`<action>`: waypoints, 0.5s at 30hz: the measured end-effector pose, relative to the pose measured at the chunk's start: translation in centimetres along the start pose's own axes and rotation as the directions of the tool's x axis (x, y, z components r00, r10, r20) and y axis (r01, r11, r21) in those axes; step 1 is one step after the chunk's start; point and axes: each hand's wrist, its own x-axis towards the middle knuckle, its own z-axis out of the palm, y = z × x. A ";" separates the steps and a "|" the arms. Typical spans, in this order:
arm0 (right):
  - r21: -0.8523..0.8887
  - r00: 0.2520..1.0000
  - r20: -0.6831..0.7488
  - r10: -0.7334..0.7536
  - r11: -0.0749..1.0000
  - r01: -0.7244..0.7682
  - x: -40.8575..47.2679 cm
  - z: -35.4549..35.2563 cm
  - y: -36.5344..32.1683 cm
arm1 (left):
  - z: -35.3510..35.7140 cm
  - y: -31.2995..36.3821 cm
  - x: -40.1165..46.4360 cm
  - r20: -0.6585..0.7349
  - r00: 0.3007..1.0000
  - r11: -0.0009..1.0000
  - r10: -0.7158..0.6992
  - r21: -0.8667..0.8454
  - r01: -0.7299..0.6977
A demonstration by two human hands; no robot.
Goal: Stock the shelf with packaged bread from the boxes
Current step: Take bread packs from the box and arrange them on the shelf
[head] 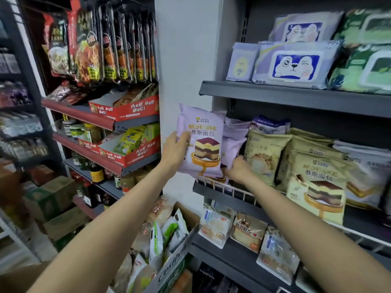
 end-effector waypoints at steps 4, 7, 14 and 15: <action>0.518 0.928 -0.353 0.119 0.851 0.088 -2.2 -3.9 0.9 | 1.4 0.5 0.2 0.141 0.989 0.994 -0.038 -0.100 0.052; 0.817 0.992 -0.089 -0.093 0.563 0.126 -3.5 -6.8 -0.1 | 4.0 1.4 0.1 0.274 0.961 0.990 -0.025 -0.127 0.062; 0.511 0.844 -0.536 -0.003 0.795 0.327 -2.9 -9.6 2.1 | 8.7 0.7 1.6 0.263 0.893 0.758 0.365 0.473 -0.449; 0.471 0.830 -0.557 0.035 0.837 0.280 -3.1 -9.7 2.7 | 8.5 0.3 1.9 0.308 0.871 0.651 0.384 0.579 -0.491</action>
